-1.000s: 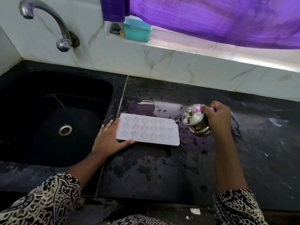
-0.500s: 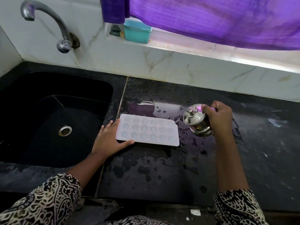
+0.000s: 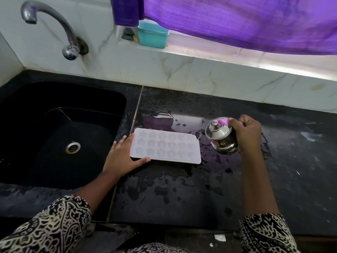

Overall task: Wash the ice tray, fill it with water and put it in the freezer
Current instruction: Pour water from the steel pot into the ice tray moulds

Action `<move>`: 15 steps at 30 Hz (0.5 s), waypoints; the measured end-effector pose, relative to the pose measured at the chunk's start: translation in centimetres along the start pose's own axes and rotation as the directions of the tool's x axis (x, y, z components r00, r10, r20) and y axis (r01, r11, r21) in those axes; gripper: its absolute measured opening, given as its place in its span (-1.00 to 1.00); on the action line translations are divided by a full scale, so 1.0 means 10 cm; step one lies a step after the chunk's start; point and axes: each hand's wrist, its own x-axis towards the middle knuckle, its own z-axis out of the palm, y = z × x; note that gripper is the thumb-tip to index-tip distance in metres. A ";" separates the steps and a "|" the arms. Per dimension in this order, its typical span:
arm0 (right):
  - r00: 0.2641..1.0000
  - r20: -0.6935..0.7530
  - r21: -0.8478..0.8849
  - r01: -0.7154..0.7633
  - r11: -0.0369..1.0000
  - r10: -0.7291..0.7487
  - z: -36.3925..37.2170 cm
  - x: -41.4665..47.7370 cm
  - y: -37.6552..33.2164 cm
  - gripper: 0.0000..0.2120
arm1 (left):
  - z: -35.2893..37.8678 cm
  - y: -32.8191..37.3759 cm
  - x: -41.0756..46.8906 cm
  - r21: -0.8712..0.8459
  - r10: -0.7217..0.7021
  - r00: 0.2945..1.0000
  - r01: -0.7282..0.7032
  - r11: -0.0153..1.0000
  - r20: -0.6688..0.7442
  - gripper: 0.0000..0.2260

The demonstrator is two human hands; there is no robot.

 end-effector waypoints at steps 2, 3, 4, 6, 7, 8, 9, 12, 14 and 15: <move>1.000 0.005 -0.010 -0.001 1.000 0.001 0.00 0.00 0.02 -0.67 | 0.01 -0.01 0.00 0.005 0.003 1.000 -0.003 1.000 -0.004 0.06; 1.000 0.005 -0.019 -0.002 1.000 0.002 0.00 0.01 0.02 -0.68 | 0.01 -0.01 0.00 0.005 0.004 1.000 -0.004 1.000 -0.005 0.06; 1.000 0.005 -0.027 -0.001 1.000 0.002 0.00 0.01 0.03 -0.68 | 0.01 -0.01 0.00 0.002 0.004 1.000 -0.004 1.000 -0.006 0.06; 1.000 0.004 -0.042 0.002 0.999 -0.002 0.00 0.01 0.04 -0.69 | 0.01 0.00 0.00 -0.002 0.001 1.000 -0.001 1.000 -0.002 0.05; 1.000 0.003 -0.047 0.005 0.999 -0.005 0.00 0.01 0.04 -0.68 | 0.01 0.00 0.00 -0.002 0.001 1.000 -0.001 1.000 0.000 0.05; 1.000 0.002 -0.050 0.010 0.999 -0.010 0.00 0.00 0.04 -0.68 | 0.01 0.00 0.00 -0.004 0.002 1.000 -0.002 1.000 0.001 0.06; 1.000 0.001 -0.051 0.012 0.999 -0.012 0.00 0.00 0.04 -0.67 | 0.01 0.00 0.00 -0.006 0.005 1.000 -0.005 1.000 -0.002 0.07; 1.000 -0.001 -0.027 0.009 1.000 -0.009 0.00 0.00 0.04 -0.67 | 0.01 -0.01 0.01 -0.003 0.007 1.000 -0.007 1.000 -0.004 0.08; 1.000 -0.004 -0.024 0.010 1.000 -0.010 0.01 0.00 0.03 -0.67 | 0.01 -0.01 0.01 -0.001 0.008 1.000 -0.008 1.000 -0.003 0.07; 1.000 -0.004 -0.024 0.008 1.000 -0.008 0.01 0.00 0.02 -0.67 | 0.01 -0.01 0.01 -0.002 0.010 1.000 -0.010 1.000 -0.005 0.07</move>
